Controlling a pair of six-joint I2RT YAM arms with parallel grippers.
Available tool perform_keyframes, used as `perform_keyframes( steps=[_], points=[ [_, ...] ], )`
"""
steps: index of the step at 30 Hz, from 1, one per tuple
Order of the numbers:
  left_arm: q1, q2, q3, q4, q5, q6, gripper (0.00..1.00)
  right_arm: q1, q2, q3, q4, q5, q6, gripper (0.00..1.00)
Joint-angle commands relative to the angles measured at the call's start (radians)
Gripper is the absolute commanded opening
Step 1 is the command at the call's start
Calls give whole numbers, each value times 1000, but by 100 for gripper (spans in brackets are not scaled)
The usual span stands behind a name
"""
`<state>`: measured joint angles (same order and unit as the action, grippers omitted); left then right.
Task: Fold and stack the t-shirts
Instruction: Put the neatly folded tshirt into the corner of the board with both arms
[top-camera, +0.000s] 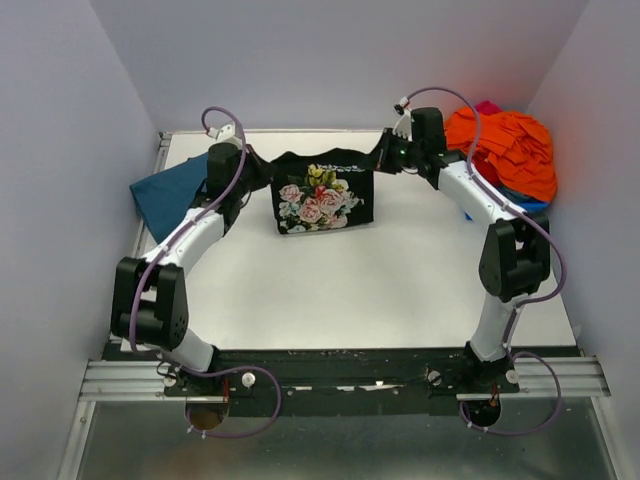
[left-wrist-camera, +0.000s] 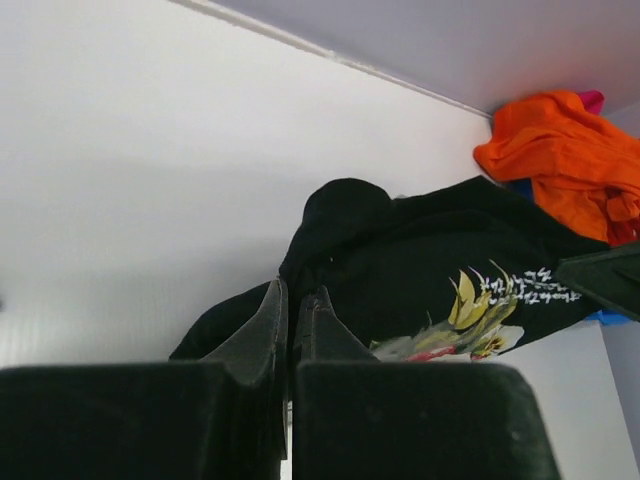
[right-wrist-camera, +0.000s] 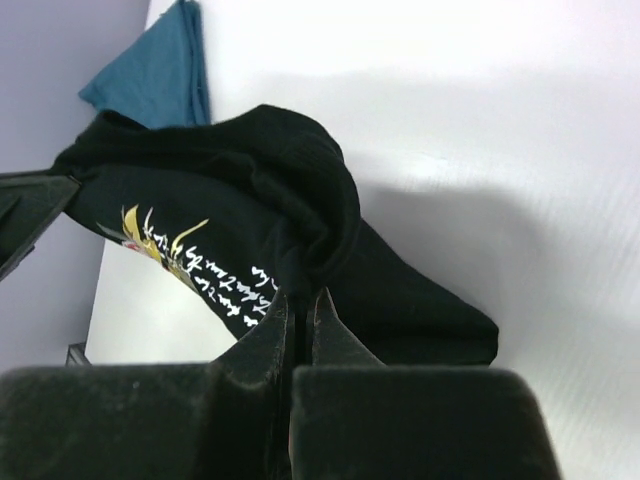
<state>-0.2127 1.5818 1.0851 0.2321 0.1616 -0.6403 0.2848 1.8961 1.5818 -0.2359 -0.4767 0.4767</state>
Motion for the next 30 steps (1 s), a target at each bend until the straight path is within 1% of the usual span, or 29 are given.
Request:
perform_keyframes(
  steps=[1,2,4,9,11,14,17,20,23,26,30],
  points=[
    [68,-201,-27,-189,-140,31,0,83,-31,130,3,-17,-35,1],
    [78,-227,-25,-229,-152,34,0,97,-23,147,4,-25,-36,1],
    [99,-291,-33,-307,-229,33,0,129,-9,185,7,-27,-35,1],
    [183,-431,-42,-470,-339,18,0,200,46,296,21,-33,-32,1],
    [203,-480,-33,-532,-394,10,0,227,79,342,36,-36,-30,1],
    [277,-516,13,-629,-473,19,0,270,141,418,61,-37,-30,1],
    [326,-514,82,-721,-537,47,0,306,214,466,131,-46,17,1],
    [367,-491,130,-783,-643,65,0,329,326,590,158,-69,77,1],
    [421,-453,162,-838,-691,59,0,347,423,691,217,-68,141,1],
    [463,-422,171,-838,-715,59,0,364,510,773,302,-43,203,1],
    [493,-364,203,-818,-744,51,0,372,598,807,470,2,312,1]
  ],
)
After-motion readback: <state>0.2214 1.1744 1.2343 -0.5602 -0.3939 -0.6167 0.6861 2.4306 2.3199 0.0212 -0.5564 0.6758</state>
